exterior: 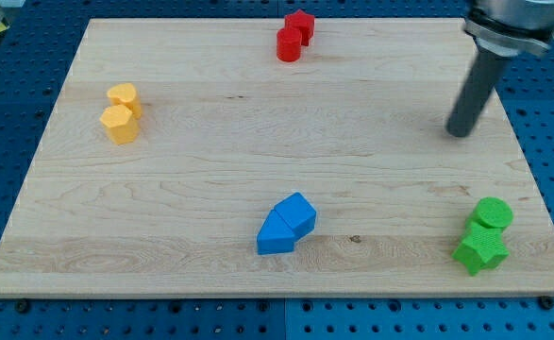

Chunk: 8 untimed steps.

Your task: Separate the green circle from the green star

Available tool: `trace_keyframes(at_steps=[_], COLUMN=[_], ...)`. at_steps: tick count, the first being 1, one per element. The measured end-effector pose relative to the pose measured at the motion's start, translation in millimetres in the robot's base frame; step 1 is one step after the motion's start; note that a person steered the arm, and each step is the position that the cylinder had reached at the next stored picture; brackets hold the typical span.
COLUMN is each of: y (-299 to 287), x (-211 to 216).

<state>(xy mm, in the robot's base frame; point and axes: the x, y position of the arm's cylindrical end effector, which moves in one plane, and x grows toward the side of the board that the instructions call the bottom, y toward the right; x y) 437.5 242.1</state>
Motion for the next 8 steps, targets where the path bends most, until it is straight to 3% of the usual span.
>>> trace_keyframes(at_steps=[3, 8], y=[64, -21], x=[177, 181])
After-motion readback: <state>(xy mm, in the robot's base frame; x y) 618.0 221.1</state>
